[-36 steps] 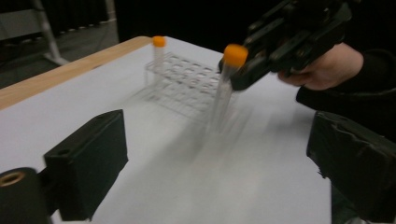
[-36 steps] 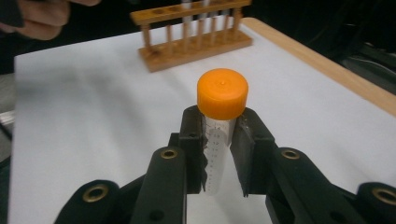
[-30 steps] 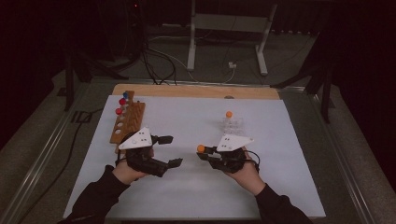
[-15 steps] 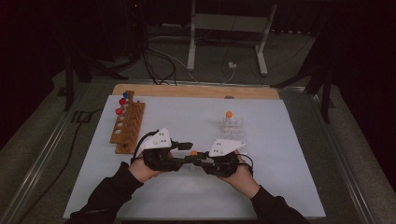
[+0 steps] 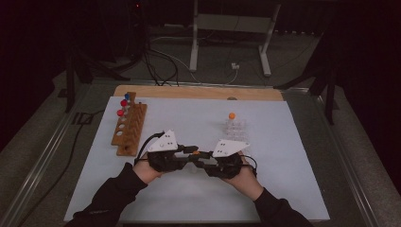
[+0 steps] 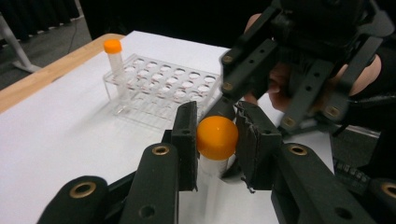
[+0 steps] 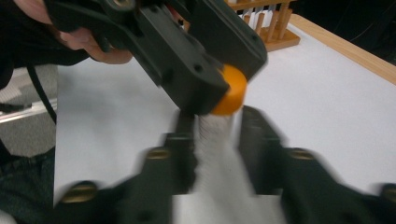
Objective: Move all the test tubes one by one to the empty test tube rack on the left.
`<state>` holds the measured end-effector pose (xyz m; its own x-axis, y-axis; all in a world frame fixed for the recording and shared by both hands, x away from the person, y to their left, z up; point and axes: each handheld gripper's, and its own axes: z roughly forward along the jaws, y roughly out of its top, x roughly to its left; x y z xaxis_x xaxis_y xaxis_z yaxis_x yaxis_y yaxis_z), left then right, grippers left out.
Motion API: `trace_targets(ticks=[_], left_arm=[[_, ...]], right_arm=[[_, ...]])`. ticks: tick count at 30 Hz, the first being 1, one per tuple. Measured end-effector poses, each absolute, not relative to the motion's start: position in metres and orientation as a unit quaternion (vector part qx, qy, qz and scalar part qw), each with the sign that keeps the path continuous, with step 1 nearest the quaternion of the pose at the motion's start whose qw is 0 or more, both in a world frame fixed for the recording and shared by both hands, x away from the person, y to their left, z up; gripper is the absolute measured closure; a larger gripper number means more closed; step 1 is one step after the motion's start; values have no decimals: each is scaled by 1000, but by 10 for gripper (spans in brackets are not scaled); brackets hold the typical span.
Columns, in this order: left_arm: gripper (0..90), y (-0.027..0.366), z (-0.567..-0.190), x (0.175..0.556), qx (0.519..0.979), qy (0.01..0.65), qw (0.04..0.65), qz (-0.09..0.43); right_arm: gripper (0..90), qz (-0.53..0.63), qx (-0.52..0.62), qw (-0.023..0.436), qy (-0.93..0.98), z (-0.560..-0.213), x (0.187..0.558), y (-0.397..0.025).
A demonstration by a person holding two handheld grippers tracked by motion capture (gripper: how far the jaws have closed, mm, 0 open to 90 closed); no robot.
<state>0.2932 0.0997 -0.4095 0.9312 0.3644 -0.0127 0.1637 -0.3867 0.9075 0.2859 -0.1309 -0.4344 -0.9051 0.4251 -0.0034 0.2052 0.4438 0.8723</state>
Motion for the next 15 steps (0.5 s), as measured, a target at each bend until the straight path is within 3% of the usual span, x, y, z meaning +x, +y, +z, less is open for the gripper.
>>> trace_targets(ticks=[6,15], left_arm=[[716,132,-391,302,809,195,538,135],[716,202,-358,319,771,270,535,217]], right_arm=[[362,515,214,112,823,-430,291,-142],[124,529,224,118,810,-424,293,-147]])
